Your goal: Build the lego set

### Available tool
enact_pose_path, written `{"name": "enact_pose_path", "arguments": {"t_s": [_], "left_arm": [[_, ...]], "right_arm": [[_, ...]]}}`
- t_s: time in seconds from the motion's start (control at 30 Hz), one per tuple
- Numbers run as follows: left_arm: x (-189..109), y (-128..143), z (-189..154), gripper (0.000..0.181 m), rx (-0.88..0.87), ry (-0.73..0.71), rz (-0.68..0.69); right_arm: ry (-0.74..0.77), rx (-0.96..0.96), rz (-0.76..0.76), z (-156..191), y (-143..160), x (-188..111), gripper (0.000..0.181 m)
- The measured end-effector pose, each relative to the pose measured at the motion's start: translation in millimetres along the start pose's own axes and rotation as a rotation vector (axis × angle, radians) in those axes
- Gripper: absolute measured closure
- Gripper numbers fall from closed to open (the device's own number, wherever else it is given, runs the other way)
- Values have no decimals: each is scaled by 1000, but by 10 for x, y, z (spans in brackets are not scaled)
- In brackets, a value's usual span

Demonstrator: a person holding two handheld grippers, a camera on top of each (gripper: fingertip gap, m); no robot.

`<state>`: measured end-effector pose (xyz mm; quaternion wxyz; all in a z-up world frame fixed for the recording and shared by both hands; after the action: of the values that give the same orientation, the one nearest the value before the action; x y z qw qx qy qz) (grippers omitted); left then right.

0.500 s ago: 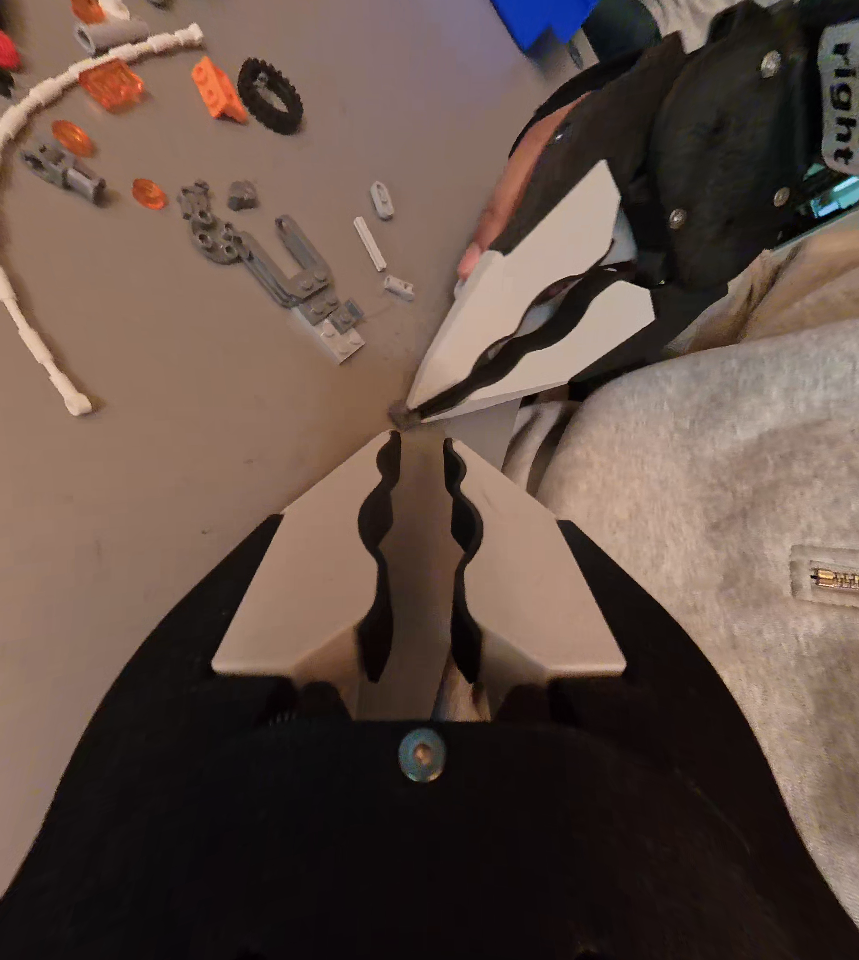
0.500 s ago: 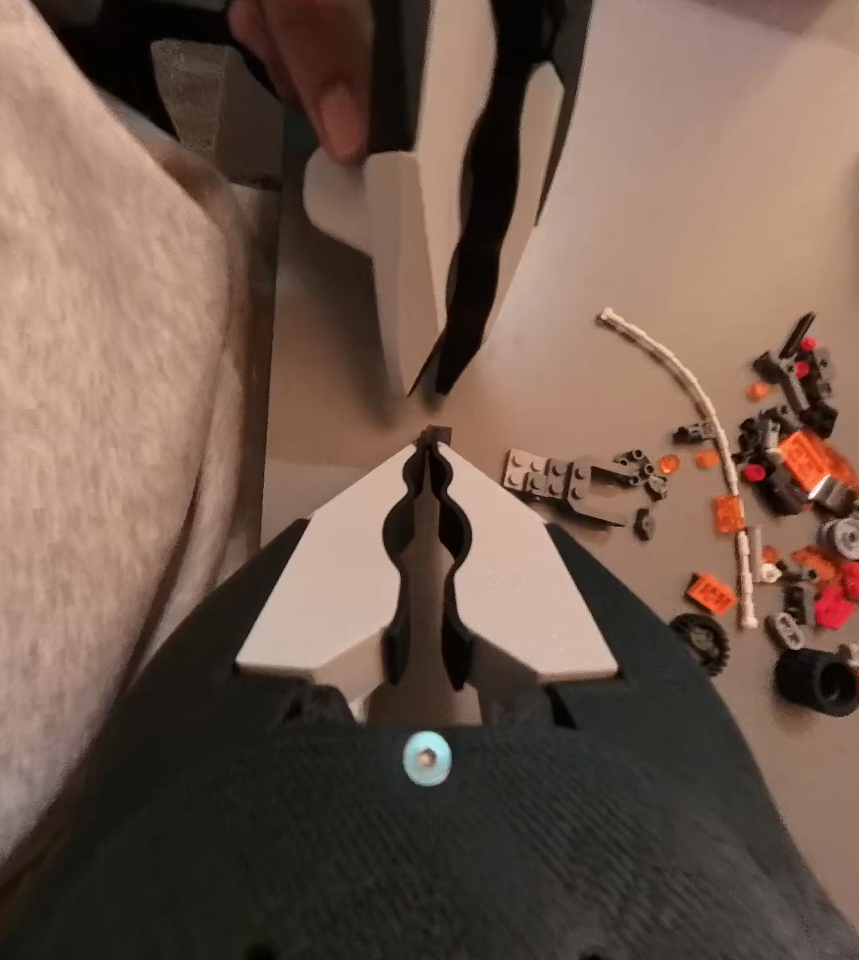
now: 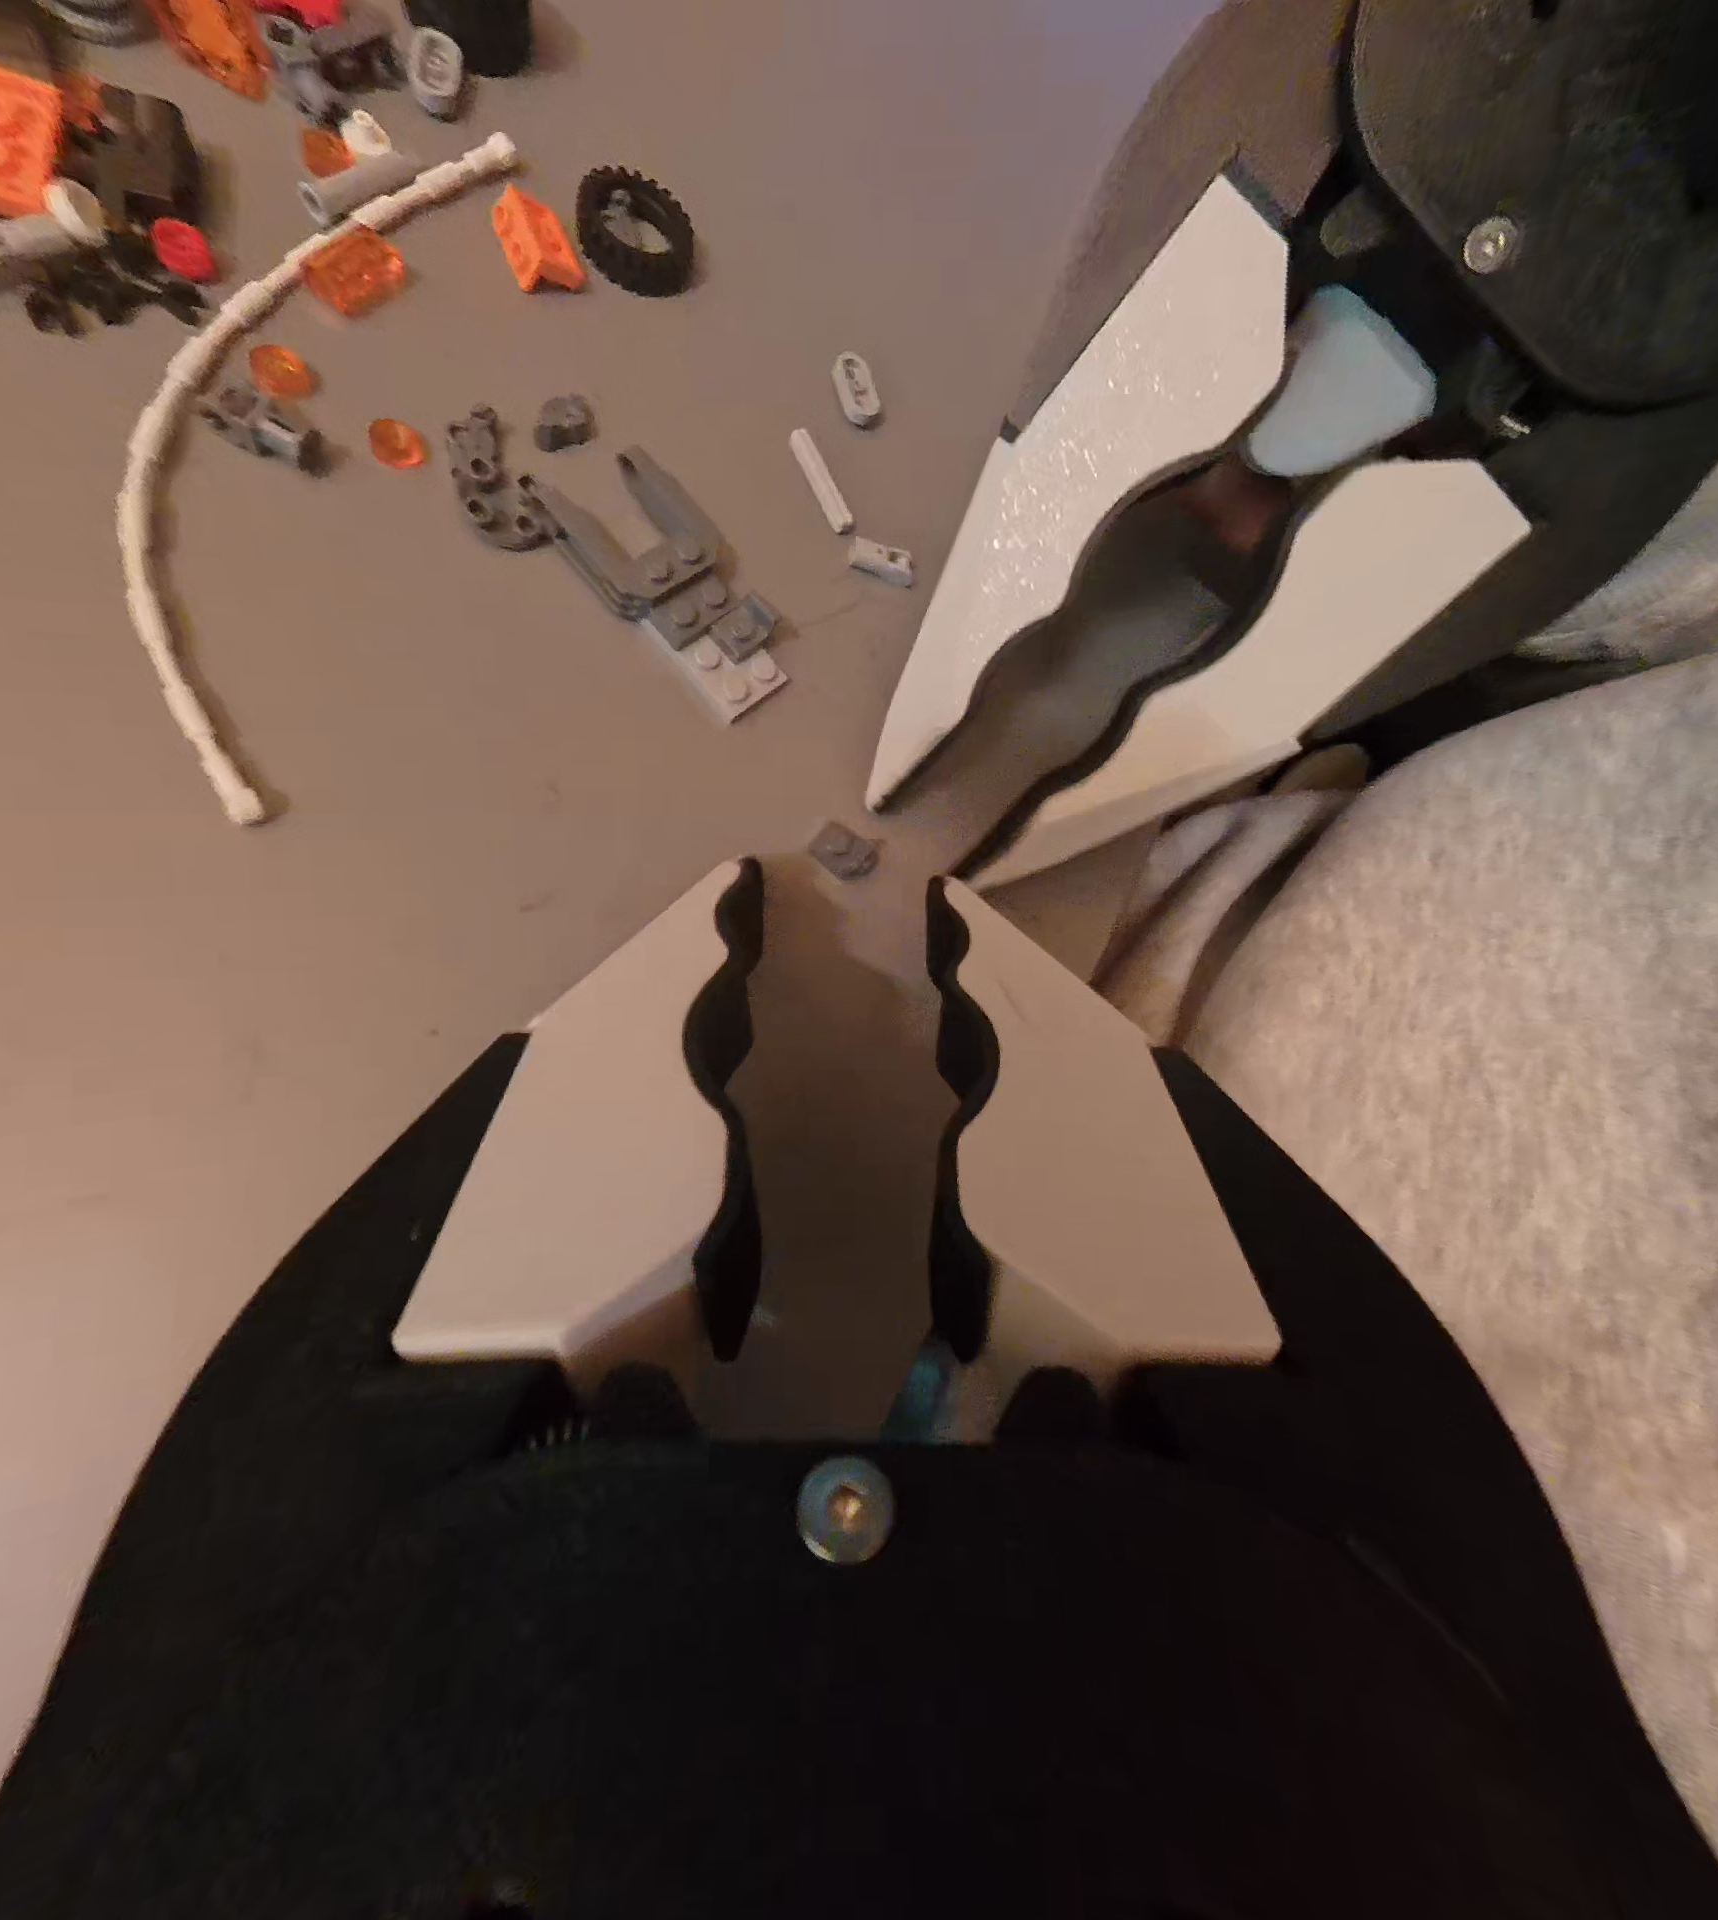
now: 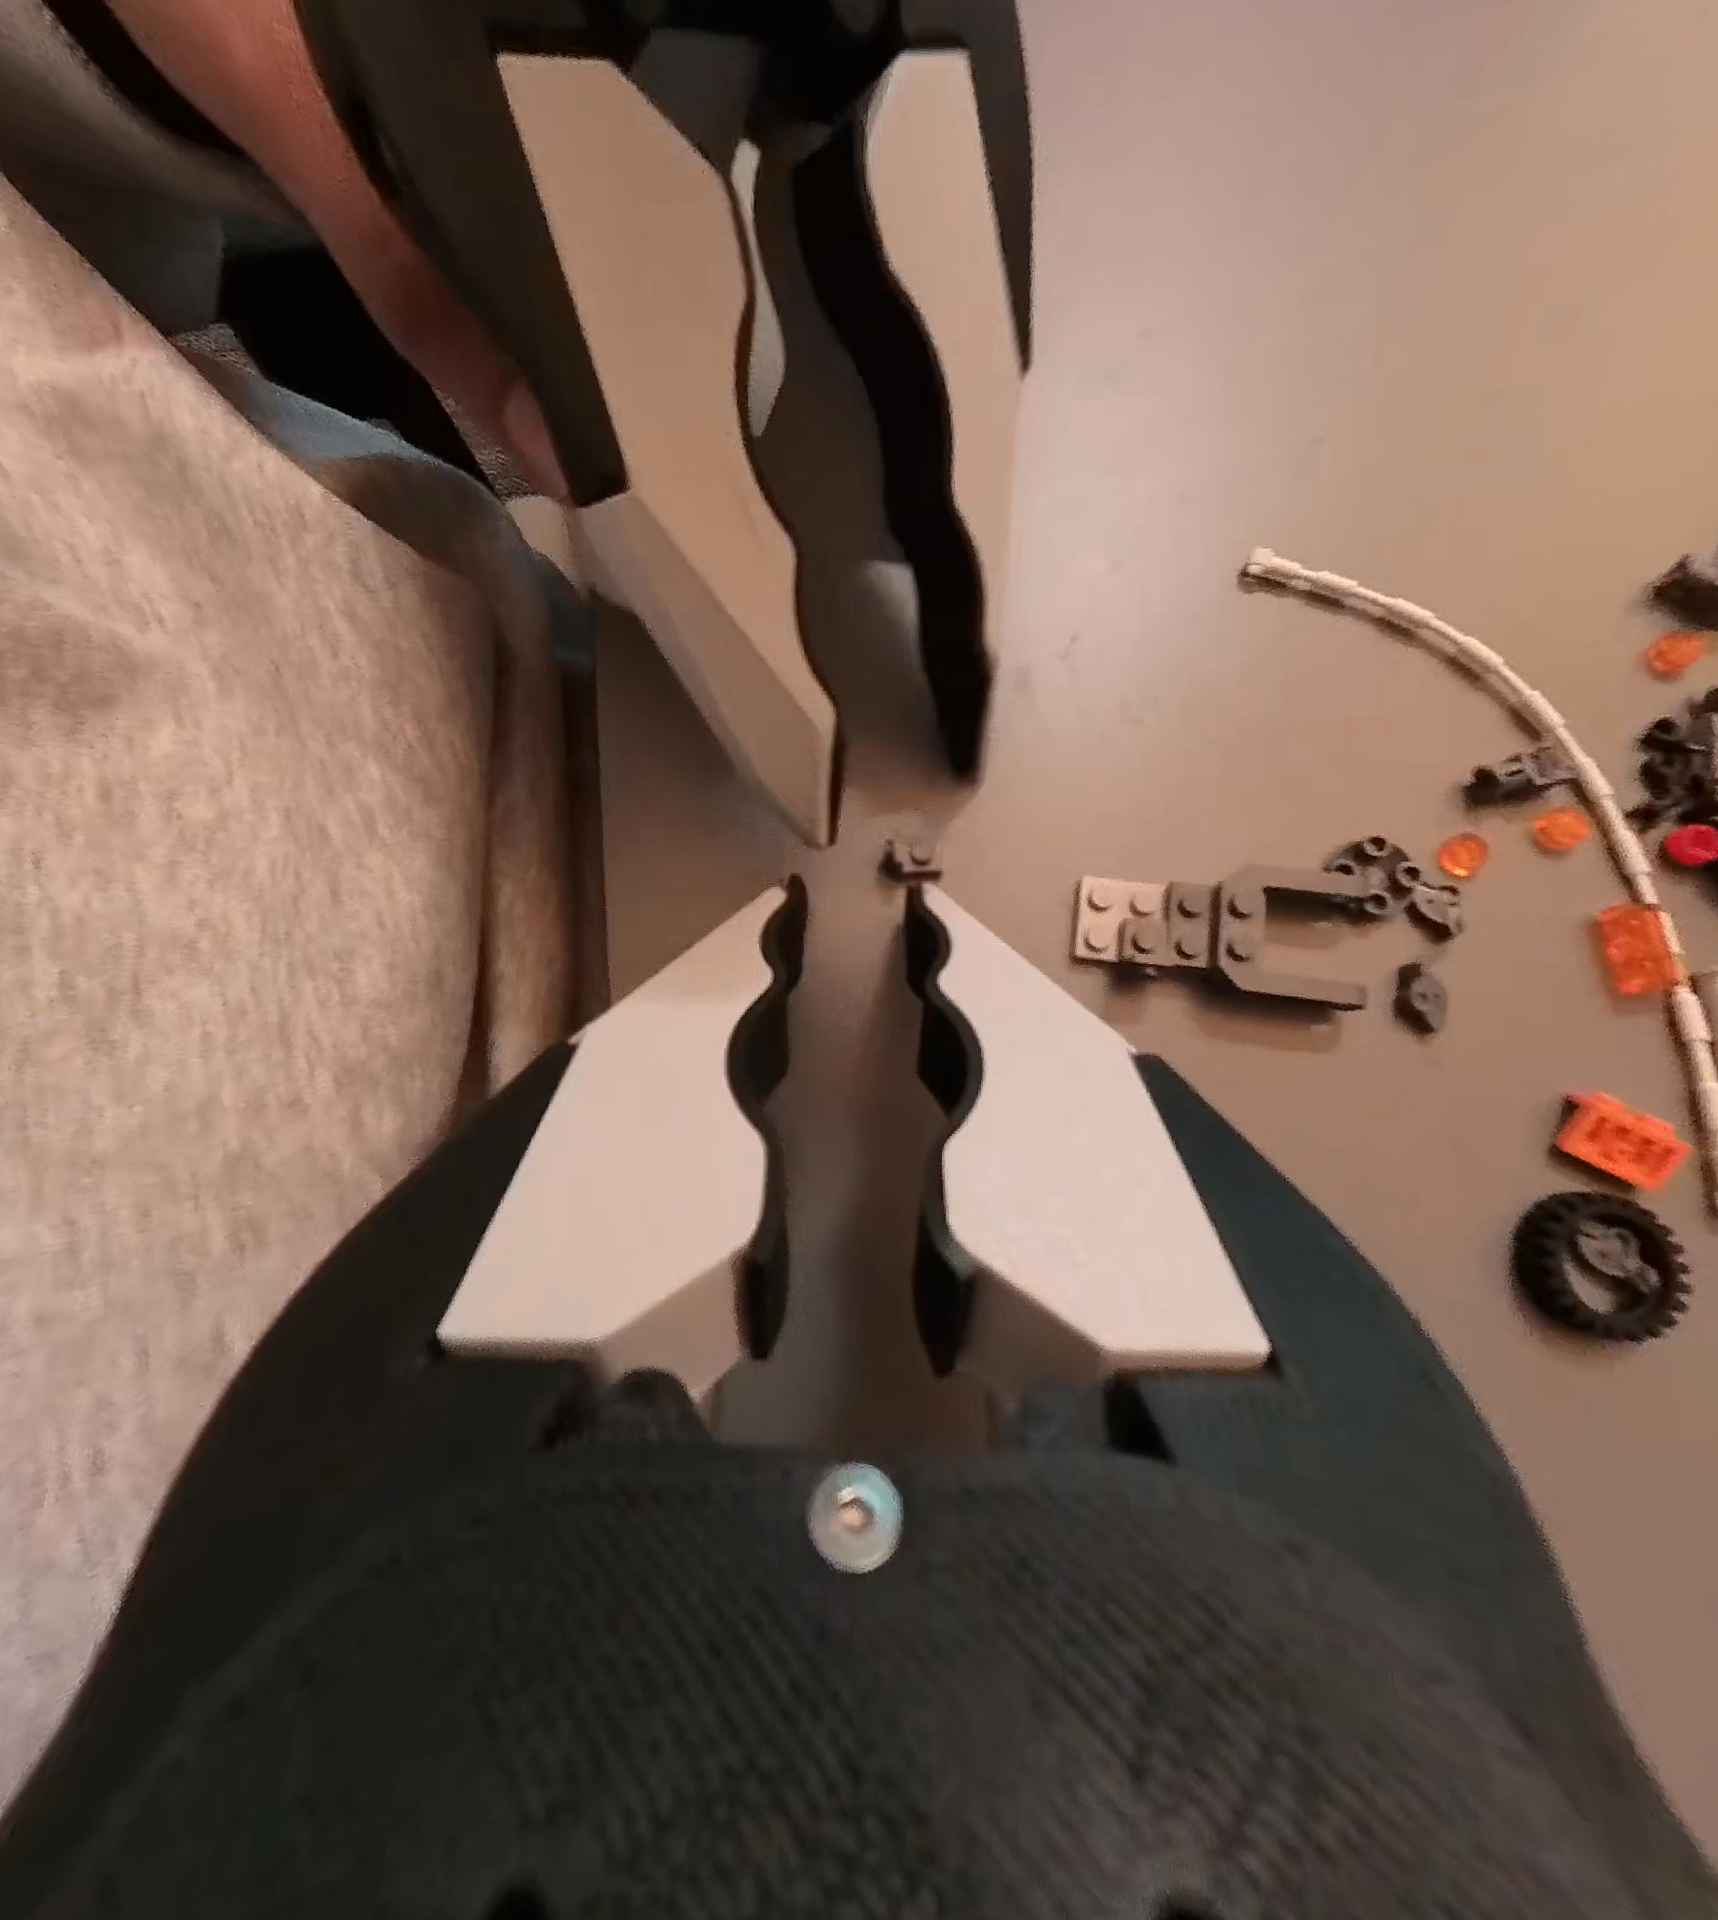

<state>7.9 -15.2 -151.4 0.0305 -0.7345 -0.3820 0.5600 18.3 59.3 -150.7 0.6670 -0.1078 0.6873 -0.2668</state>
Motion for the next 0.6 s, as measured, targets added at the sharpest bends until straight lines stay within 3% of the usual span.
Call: {"name": "enact_pose_path", "arguments": {"t_s": [0.1,0.27,0.6], "left_arm": [[-99,22,82,151,-5,-60,-8],[-216,51,106,150,-47,-15,-54],[0,24,-27,156,117,-75,4]], "right_arm": [[-17,-11,-7,48,-57,61,160],[-52,-6,-74,71,-149,26,157],[56,73,-94,-93,34,-166,160]]}}
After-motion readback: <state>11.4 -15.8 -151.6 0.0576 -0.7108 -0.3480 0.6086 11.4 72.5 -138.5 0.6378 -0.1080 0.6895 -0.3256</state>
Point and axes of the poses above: each gripper's, where its closed fingertips meet, x out along the fingers, y out of its underside, z = x × y across the jaws, the point moved 5 cm from there along -x, back along the fingers, and after that the axes turned 15 degrees about z, right-handed, at the moved point
